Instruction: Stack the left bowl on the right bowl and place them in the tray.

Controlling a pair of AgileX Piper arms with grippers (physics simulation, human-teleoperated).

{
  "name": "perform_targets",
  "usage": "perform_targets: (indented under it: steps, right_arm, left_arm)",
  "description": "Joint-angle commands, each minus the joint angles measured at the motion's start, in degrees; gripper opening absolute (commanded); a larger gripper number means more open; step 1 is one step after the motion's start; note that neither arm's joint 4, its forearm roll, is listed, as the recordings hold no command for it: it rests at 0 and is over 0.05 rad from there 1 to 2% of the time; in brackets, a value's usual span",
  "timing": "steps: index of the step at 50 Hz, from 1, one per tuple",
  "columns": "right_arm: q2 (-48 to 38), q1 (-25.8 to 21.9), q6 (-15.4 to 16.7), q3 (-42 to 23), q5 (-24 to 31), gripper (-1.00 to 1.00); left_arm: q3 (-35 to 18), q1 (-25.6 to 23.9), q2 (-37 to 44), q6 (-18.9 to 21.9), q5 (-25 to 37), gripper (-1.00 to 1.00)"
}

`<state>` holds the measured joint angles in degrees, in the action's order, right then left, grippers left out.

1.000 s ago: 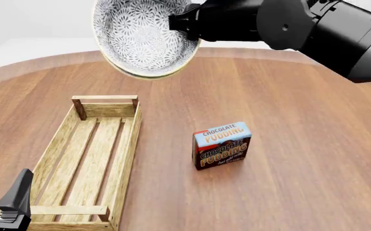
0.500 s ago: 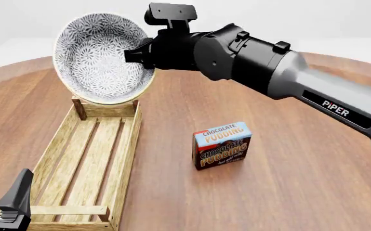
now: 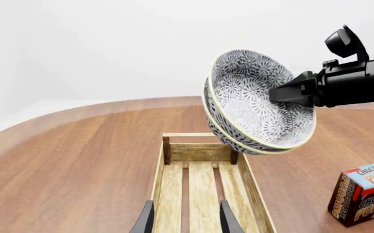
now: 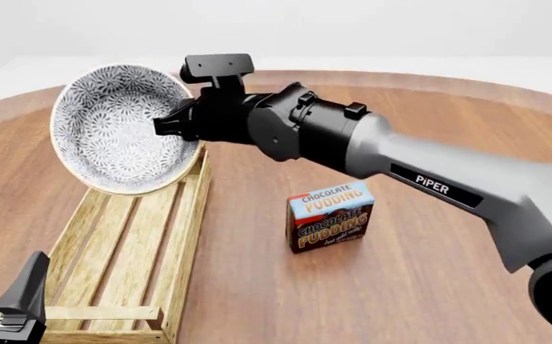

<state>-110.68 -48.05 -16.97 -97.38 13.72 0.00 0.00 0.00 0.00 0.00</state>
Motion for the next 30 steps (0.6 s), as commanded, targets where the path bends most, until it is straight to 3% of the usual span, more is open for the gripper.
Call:
perform_targets:
  steps: [1, 30]
  right_arm:
    - [-1.1, -0.9, -0.8, -0.2, -1.7, -1.00]
    - [-6.1, -1.3, -1.6, 0.2, -7.1, -1.00]
  left_arm:
    - [0.0, 0.0, 0.0, 0.0, 0.0, 1.00]
    - [0.0, 0.0, 0.0, 0.0, 0.0, 1.00]
